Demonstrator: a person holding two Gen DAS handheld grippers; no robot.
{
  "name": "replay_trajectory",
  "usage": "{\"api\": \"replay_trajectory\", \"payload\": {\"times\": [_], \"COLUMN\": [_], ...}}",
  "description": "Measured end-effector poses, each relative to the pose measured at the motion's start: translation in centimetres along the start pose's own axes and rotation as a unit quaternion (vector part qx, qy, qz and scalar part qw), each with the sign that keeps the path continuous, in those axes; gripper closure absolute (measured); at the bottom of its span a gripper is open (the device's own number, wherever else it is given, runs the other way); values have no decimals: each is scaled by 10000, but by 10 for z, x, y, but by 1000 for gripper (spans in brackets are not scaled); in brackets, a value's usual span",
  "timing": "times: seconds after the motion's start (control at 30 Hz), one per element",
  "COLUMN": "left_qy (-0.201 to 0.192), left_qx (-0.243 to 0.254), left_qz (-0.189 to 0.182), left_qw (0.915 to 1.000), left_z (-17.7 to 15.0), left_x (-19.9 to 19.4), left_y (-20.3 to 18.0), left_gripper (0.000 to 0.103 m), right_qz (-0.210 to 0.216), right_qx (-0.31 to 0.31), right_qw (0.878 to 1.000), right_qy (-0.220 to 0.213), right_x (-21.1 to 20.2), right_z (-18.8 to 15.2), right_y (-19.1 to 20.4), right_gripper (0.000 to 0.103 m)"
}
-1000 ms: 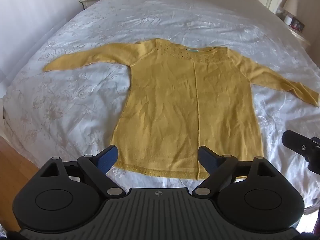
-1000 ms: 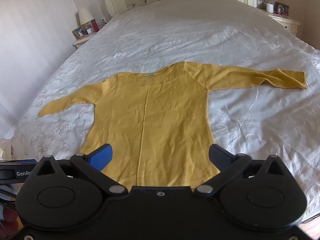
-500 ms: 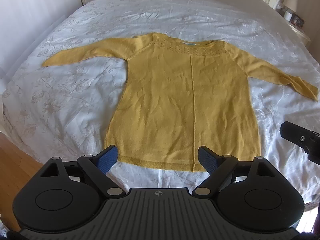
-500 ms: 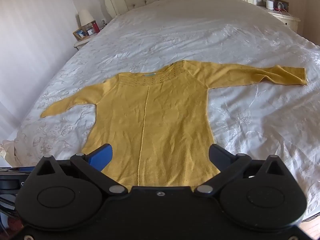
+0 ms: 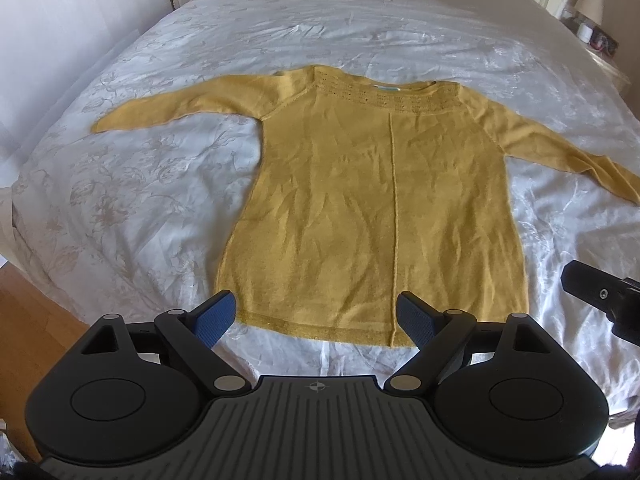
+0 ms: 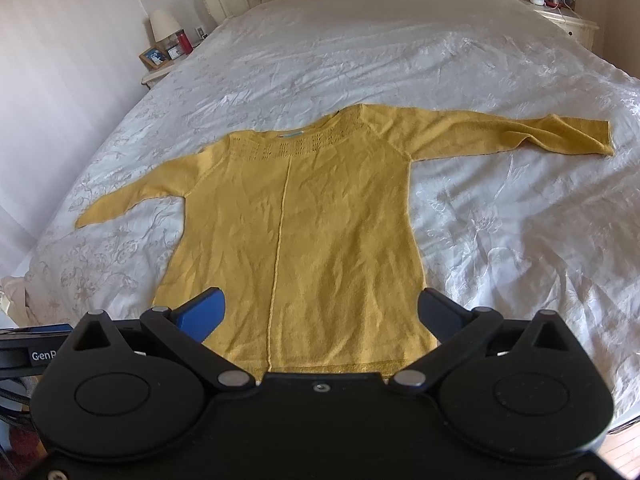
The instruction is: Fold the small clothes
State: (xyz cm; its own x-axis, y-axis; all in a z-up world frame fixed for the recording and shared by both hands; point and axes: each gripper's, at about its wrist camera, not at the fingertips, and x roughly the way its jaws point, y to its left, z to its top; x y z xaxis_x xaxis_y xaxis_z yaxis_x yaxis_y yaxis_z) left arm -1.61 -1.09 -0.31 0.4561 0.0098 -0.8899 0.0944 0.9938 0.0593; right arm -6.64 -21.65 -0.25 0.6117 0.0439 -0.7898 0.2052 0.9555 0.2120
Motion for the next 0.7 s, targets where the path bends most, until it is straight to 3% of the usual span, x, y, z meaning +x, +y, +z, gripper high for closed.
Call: {"api": "replay_trajectory", "payload": {"times": [0.7], "left_qy": [97], "left_qx": [-121], "left_qz": [76], "left_qw": [9999], "left_z": [5], "left_x": [5], "left_y": [7], "left_gripper": [16], "right_qz": [47], "right_qx": [16], "right_qw": [9999], "right_qy": [156], "right_x": [10], "right_z": [1], "right_y": [3], "right_gripper": [1]}}
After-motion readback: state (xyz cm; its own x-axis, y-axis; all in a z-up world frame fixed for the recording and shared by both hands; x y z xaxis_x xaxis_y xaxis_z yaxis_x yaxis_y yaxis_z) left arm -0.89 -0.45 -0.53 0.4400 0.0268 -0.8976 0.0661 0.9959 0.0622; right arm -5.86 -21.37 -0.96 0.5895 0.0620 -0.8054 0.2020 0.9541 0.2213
